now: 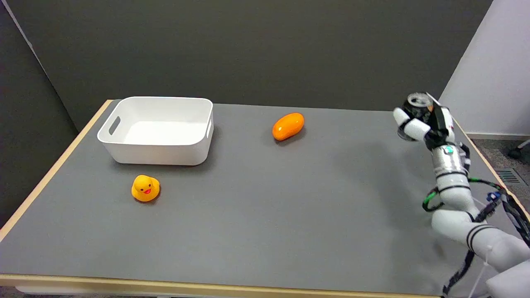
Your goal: Place the black can into the white box.
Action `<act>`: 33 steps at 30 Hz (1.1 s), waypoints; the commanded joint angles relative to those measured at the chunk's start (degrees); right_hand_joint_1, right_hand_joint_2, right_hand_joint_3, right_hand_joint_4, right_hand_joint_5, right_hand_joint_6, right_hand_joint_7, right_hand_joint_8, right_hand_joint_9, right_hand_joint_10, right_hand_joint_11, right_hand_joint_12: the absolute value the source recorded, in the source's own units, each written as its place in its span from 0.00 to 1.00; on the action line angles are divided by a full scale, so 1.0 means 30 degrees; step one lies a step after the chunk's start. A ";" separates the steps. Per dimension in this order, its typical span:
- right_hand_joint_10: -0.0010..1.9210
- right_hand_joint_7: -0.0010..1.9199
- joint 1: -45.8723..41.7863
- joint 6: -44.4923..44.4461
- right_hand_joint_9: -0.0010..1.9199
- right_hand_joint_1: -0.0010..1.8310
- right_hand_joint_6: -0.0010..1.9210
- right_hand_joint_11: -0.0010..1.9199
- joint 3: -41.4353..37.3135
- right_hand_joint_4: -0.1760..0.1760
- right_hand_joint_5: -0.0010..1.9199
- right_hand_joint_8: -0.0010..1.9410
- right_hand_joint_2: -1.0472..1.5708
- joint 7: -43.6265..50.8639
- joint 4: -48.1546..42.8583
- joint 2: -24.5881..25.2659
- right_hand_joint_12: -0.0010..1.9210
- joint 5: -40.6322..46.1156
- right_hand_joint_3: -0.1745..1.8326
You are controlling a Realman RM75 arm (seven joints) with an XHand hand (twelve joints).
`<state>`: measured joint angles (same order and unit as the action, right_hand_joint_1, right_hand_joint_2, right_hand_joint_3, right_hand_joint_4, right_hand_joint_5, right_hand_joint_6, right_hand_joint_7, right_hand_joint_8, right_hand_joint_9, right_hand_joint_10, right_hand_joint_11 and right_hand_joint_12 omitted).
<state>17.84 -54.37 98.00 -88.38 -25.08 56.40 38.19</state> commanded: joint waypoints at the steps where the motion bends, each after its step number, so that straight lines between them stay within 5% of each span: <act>1: 1.00 0.36 0.3798 -0.0354 0.40 0.83 0.87 0.06 0.3387 0.28 0.29 0.91 0.69 0.2481 -0.5018 0.1066 1.00 -0.0708 0.61; 15: 1.00 0.31 0.7654 0.3723 0.37 0.81 0.88 0.01 0.5919 0.23 0.27 0.93 0.73 0.4005 -0.4285 0.6633 1.00 -0.1889 0.54; 33: 1.00 0.27 1.0657 1.1613 0.35 0.81 0.87 0.00 0.9493 0.27 0.25 0.94 0.76 0.5763 -0.4022 1.1258 1.00 -0.1889 0.50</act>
<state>40.29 -38.08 116.32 -77.18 -37.23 77.31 33.40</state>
